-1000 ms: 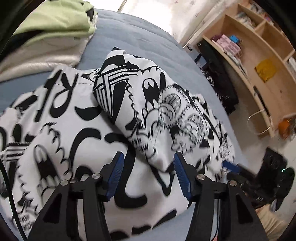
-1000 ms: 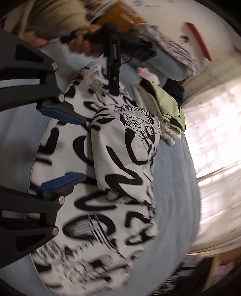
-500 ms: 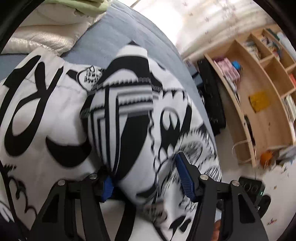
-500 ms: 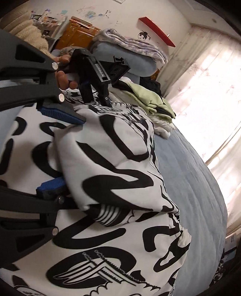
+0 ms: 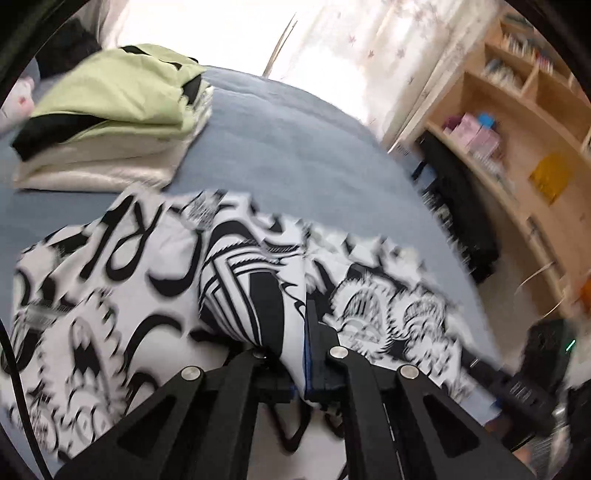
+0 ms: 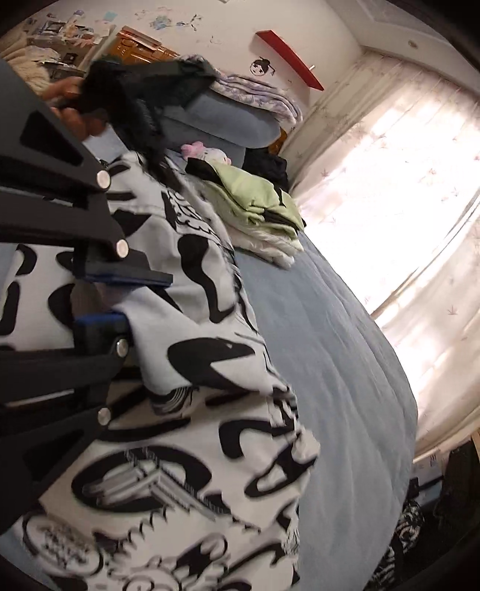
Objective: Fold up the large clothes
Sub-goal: 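Open both grippers and lift them away from the folded jacket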
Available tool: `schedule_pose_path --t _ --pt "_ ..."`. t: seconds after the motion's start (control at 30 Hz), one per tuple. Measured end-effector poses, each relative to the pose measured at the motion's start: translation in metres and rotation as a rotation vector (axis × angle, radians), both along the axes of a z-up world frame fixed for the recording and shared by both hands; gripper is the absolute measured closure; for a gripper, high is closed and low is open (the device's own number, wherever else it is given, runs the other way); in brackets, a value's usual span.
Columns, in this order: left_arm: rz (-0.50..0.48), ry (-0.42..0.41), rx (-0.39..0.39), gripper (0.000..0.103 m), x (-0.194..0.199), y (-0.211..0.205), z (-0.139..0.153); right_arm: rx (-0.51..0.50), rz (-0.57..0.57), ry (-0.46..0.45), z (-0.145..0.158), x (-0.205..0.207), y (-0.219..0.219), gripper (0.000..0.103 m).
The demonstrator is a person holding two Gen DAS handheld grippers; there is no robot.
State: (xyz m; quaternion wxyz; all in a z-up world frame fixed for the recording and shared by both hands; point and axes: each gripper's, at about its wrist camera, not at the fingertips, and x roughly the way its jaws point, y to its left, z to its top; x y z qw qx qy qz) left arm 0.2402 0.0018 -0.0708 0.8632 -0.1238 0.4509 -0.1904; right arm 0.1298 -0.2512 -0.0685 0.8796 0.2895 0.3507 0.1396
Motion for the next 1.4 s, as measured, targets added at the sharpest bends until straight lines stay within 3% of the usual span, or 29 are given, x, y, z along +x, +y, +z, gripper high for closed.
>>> schedule_pose_path --t 0.1,0.2,0.27,0.5,0.93,1.07,1.17,1.4 --pt "-0.007 0.076 0.106 0.102 -0.023 0.004 -0.037 -0.07 -0.019 0.084 -0.015 -0.005 -0.001 0.091" --pt "0.003 0.117 0.146 0.1 -0.033 0.004 -0.066 -0.165 -0.043 0.226 -0.048 -0.006 0.005 0.09" --pt "0.014 0.107 0.136 0.098 -0.033 0.009 -0.068 -0.158 -0.05 0.254 -0.062 -0.01 0.007 0.09" --pt "0.032 0.102 0.124 0.082 -0.044 0.028 -0.049 -0.156 -0.057 0.265 -0.045 -0.017 0.008 0.081" --pt "0.102 0.064 0.162 0.078 -0.112 0.05 0.007 -0.206 -0.075 0.147 0.023 -0.08 0.017 0.08" --pt "0.105 0.041 0.158 0.078 -0.13 0.05 0.022 -0.199 -0.075 0.108 0.045 -0.103 0.02 0.079" --pt "0.098 0.024 0.159 0.078 -0.141 0.05 0.03 -0.211 -0.072 0.09 0.058 -0.116 0.024 0.072" --pt "0.079 0.004 0.161 0.075 -0.159 0.044 0.042 -0.224 -0.049 0.046 0.084 -0.141 0.03 0.071"
